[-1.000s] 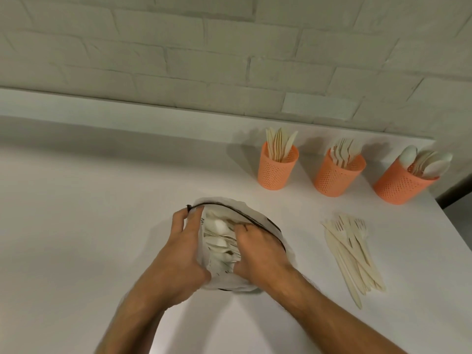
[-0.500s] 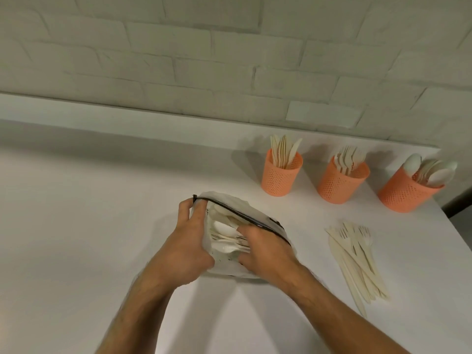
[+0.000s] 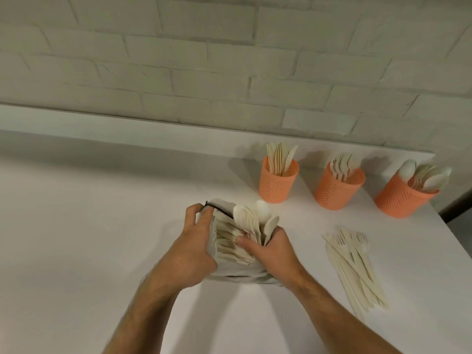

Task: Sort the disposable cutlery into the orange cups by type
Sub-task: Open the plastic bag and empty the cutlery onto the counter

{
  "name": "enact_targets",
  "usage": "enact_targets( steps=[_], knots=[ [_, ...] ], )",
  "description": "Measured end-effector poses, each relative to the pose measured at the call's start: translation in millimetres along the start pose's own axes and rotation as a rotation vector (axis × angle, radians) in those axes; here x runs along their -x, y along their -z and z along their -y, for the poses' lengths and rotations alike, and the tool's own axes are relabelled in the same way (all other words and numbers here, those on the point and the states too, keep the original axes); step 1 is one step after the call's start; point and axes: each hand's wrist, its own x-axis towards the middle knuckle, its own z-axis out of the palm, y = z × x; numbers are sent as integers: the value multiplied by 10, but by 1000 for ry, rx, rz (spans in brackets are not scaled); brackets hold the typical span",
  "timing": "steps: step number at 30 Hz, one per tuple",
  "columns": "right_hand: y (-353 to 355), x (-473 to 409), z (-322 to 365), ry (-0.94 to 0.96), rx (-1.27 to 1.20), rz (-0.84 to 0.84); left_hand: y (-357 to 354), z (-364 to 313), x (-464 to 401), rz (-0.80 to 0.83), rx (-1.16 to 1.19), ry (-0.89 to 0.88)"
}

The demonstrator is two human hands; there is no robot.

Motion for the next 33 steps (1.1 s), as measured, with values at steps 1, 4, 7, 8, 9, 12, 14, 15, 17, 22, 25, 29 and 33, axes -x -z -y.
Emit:
enact_targets(
  steps=[1, 4, 7, 8, 9, 12, 14, 15, 17, 22, 25, 29, 33],
  knots=[
    [-16, 3, -9, -7, -3, 17, -18, -7, -6, -4, -13, 0],
    [-51, 2, 81, 46, -8, -21, -32, -15, -23, -23, -28, -8],
    [-34, 8, 314, 80, -160, -150, -14, -33, -47, -20, -21, -15],
    [18, 8, 400, 90, -231, -197, -12, -47, -56, -18, -19, -14],
    [103, 11, 476, 105, -290, -242, -12, -63, -63, -16, -17, -13],
    [529, 48, 563, 98, -258, -343, -28, -98, -76, -14, 7, -39],
    [883, 111, 423, 5, -82, -413, -54, -111, -96, -8, 28, -67],
    [1058, 154, 310, -66, 29, -464, -71, -120, -108, 2, 45, -76],
    [1355, 267, 82, -237, 282, -561, -118, -145, -141, 25, 78, -90],
    [1779, 516, -224, -494, 621, -666, -255, -240, -235, 52, 78, -111],
    [1859, 580, -264, -581, 686, -602, -301, -289, -264, 71, 85, -105],
    [1906, 691, -210, -671, 698, -454, -322, -309, -287, 91, 91, -94],
    [1866, 756, 106, -553, 840, -506, -281, -322, -249, 107, 93, -60]
  ],
)
